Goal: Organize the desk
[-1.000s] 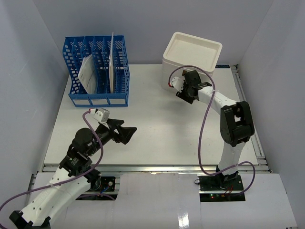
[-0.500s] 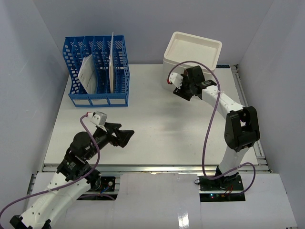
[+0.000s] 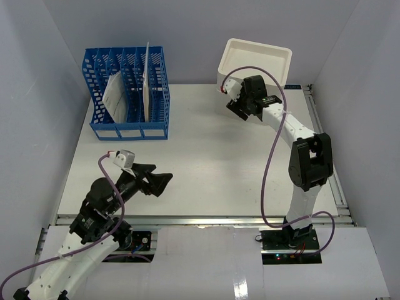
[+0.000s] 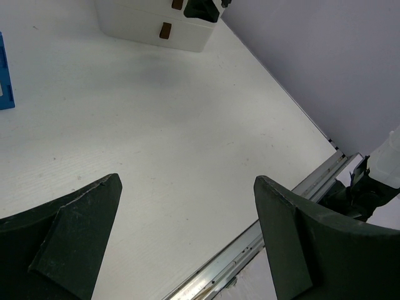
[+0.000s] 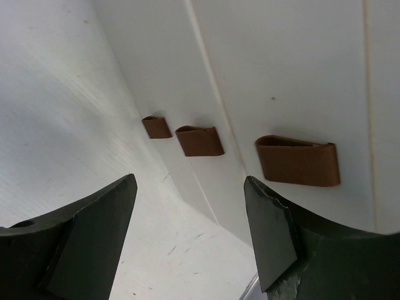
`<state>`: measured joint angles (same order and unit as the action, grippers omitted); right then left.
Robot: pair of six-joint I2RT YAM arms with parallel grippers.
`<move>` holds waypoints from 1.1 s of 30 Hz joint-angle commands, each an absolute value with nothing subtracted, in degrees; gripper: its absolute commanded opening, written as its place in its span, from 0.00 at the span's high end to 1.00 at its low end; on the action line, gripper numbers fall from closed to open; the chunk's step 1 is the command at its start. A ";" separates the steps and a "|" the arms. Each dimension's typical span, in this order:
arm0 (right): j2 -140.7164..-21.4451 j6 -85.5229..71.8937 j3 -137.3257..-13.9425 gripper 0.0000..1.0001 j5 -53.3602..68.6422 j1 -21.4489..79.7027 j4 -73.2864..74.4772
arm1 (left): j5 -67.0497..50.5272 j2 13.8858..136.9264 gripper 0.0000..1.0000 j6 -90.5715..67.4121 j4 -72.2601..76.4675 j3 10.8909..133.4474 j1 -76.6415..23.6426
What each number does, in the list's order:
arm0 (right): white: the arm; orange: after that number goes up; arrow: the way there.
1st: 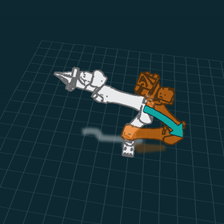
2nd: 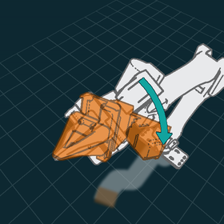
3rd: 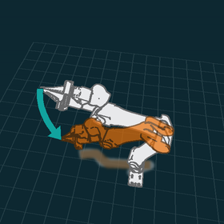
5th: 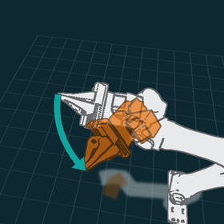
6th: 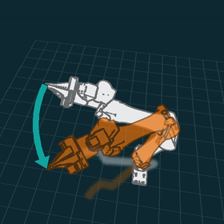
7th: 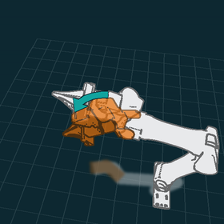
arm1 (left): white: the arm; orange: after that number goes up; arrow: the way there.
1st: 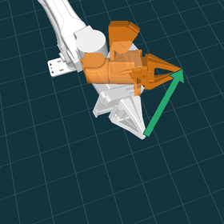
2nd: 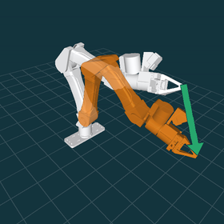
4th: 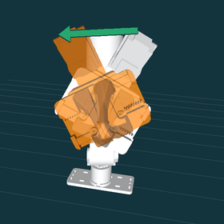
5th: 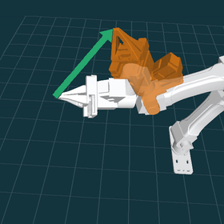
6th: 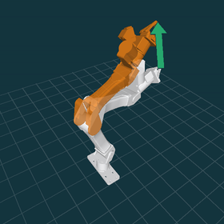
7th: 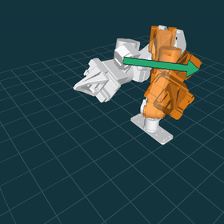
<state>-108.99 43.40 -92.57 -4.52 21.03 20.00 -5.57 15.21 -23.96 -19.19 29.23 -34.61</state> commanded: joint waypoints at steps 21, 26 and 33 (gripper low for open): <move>-41.72 18.14 -55.74 0.10 9.30 17.39 25.85 | -4.95 7.12 0.02 -25.31 -31.22 41.59 -34.37; -38.06 18.83 -50.75 0.10 3.23 16.88 25.66 | -4.42 3.72 0.02 -26.98 -32.81 41.72 -34.39; -35.08 18.48 -47.69 0.10 1.37 16.79 25.66 | -4.83 2.94 0.02 -29.39 -33.57 40.97 -34.45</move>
<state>-37.47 19.46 -48.30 4.25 16.93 27.15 -5.02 2.83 -27.34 -31.96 40.58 -34.61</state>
